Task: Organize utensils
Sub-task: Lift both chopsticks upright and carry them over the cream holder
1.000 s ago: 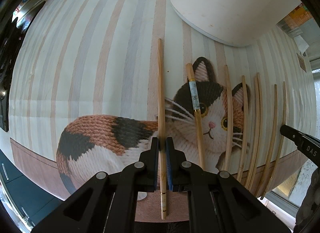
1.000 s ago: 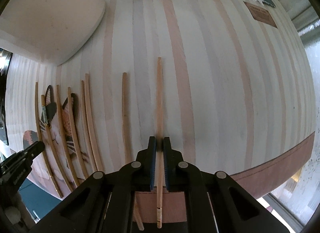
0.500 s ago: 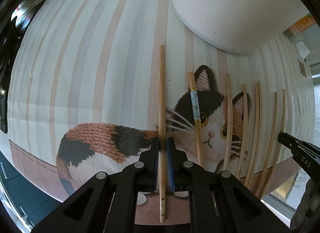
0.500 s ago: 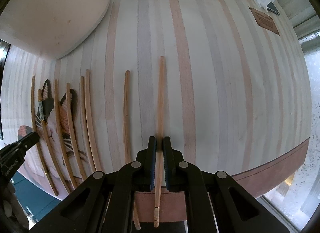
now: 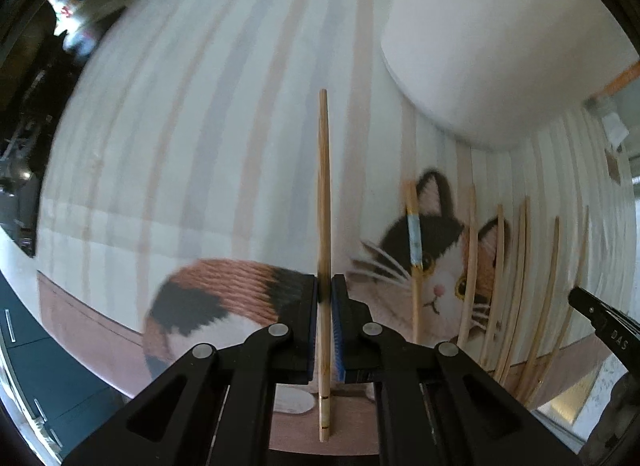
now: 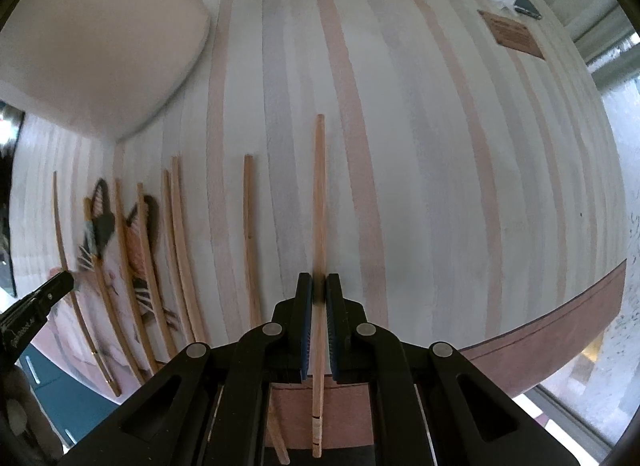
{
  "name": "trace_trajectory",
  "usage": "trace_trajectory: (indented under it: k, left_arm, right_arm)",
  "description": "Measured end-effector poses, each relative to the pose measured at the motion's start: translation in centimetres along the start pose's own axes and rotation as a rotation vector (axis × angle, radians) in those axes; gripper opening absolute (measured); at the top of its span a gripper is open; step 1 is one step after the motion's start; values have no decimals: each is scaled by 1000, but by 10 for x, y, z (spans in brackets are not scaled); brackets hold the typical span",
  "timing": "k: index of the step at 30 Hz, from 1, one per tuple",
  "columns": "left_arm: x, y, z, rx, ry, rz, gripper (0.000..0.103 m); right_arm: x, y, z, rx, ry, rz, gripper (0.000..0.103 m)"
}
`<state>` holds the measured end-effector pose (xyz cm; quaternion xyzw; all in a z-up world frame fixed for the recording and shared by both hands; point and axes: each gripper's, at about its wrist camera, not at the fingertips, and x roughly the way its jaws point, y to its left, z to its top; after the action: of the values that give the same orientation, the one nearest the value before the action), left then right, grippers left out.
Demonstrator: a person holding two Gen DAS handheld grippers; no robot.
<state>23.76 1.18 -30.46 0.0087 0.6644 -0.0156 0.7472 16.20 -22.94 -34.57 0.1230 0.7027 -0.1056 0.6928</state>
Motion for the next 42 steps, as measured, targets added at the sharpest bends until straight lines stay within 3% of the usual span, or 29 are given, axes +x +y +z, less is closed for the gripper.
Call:
trace_trajectory:
  k: [7,15,18,24,28,32,38,42]
  left_arm:
    - [-49,4,11,9,-176,94,4]
    - [-82,11,20,-43,-255,66,4]
    - [-108,12,23,-50,-317,48,4]
    - [-178,13,37,-104,-455,-52,4]
    - [-228,18,49,-170,-522,-190,4]
    - [-274,17,61,-196,-600,-280,4]
    - [-320,7,90,-199,-698,-342,4]
    - [-325,-4,114,-191,-711,-342,4]
  right_arm:
    - [-37,-15,2,25,-126,18,7]
    - [-77,-24,11,29,-251,38,7]
    - [-94,-14,17,25,-308,50,7]
    - [-125,-8,30,48,-388,109,7]
    - [-164,-10,46,106,-441,224,7]
    - [-216,-10,64,141,-534,331,7]
    - [-292,-1,97,128,-671,421,7]
    - [-310,10,126,120,-710,437,7]
